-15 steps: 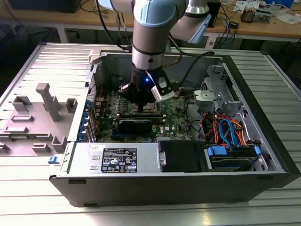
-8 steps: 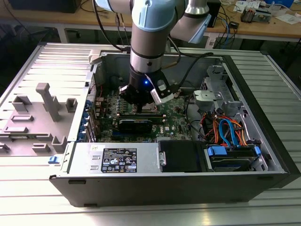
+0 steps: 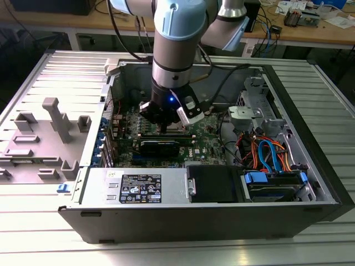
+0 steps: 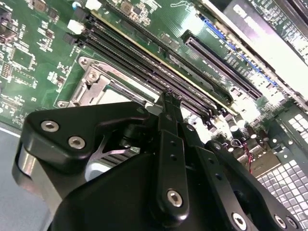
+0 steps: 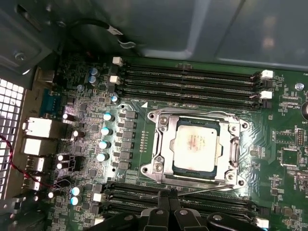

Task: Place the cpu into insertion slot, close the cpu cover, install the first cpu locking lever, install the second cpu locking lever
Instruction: 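Install the second cpu locking lever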

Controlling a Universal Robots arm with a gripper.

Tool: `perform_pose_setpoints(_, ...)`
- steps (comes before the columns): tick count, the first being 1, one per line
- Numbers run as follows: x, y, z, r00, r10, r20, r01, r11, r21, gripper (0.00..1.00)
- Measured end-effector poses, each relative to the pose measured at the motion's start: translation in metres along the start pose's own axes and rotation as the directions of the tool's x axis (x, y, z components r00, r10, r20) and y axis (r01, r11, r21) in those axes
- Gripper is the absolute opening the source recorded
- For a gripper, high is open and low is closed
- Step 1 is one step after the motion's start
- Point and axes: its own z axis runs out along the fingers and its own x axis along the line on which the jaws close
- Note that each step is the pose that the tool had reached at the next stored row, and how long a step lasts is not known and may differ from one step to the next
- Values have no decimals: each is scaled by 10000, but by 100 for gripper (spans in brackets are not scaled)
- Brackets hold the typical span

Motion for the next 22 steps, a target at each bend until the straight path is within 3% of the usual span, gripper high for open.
perform_pose_setpoints(4,36,-1,12,10000,-16,-3,16,10000,-62,11)
perform_pose_setpoints(10,121,3,42,10000,-60,2,60,9997,-222,11)
perform_pose_setpoints(22,161,-9,135,9999,-128,-20,127,9987,-492,11)
